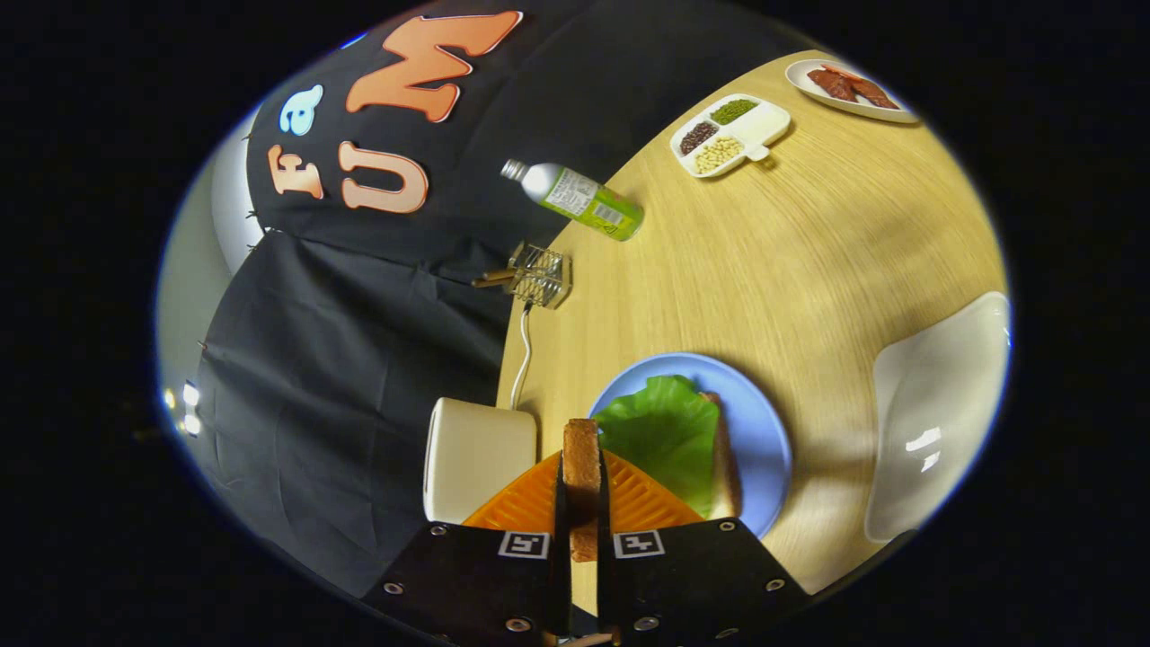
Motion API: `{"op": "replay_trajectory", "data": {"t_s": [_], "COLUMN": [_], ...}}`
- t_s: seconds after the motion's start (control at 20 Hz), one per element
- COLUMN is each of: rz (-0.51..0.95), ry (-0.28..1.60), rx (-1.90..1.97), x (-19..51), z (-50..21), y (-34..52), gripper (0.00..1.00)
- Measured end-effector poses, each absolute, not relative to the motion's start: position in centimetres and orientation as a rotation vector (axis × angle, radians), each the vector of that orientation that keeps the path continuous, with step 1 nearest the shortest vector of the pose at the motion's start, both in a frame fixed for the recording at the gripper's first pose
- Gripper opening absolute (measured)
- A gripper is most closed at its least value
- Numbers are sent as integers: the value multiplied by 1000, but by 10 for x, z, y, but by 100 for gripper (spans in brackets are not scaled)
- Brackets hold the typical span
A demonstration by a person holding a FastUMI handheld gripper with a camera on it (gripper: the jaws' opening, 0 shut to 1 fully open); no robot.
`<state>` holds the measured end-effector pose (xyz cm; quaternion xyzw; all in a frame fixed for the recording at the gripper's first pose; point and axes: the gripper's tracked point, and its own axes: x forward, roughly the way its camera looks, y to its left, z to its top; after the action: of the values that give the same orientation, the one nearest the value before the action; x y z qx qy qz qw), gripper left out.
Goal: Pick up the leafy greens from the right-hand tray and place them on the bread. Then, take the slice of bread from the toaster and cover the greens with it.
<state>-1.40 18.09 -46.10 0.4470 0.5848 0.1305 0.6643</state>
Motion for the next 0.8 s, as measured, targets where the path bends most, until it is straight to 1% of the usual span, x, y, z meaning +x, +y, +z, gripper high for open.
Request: {"op": "replay_trajectory", "data": {"t_s": [0.15,0.4,0.6,0.65,0.8], "rz": [256,240,220,210,231], "ry": [1330,1321,1312,1313,1275], "rx": [978,904,819,795,699], "x": [-18,-21,-24,-25,-17], "z": [-475,-489,-496,-495,-484], "y": [171,166,161,159,159], "gripper": [12,12,17,21,27]}}
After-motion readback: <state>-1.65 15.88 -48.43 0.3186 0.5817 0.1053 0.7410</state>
